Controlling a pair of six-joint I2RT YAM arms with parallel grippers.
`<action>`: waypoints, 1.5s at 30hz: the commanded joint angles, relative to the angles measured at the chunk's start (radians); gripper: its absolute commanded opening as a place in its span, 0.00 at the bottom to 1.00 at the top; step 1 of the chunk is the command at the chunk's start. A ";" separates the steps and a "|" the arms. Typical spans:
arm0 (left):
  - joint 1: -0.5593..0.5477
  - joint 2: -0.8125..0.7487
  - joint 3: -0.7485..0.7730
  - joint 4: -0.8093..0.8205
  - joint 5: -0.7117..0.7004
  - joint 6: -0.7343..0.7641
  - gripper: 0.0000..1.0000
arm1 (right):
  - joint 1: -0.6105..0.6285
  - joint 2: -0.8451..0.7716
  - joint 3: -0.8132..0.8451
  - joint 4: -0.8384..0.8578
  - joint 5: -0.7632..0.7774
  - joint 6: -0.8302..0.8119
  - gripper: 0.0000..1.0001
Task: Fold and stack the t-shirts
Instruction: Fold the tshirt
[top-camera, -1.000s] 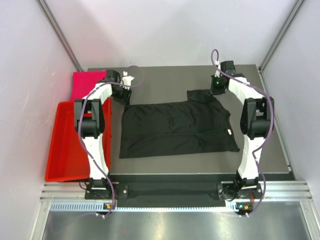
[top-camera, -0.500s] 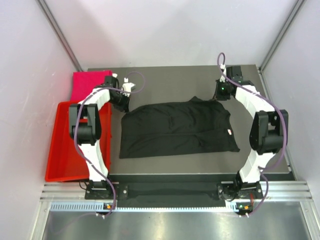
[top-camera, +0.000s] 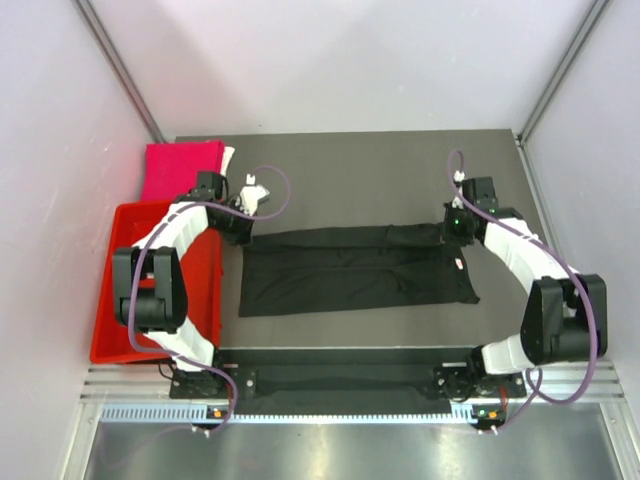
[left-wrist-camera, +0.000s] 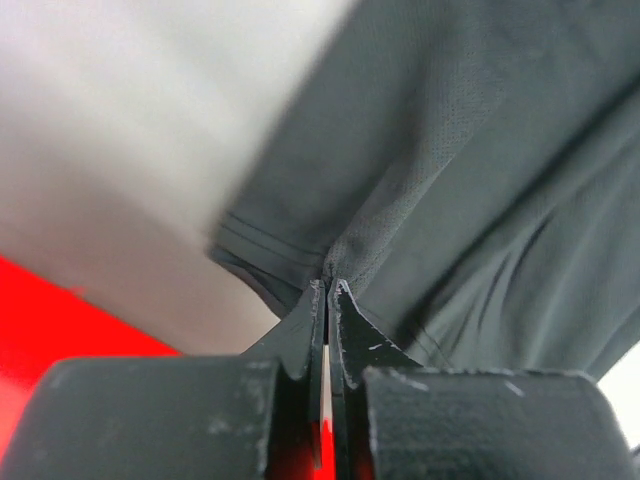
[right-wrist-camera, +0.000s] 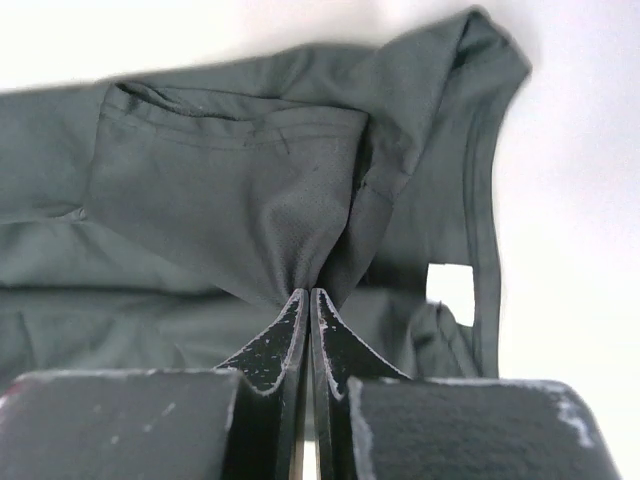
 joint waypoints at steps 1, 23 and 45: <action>0.003 -0.041 -0.062 -0.015 0.014 0.086 0.00 | 0.001 -0.092 -0.065 0.029 0.020 0.037 0.00; 0.003 -0.033 -0.085 0.060 -0.037 0.158 0.00 | -0.021 -0.137 -0.222 0.020 0.072 0.088 0.00; 0.003 -0.082 0.077 -0.113 0.074 0.089 0.61 | -0.140 -0.146 -0.105 0.090 0.129 0.107 0.59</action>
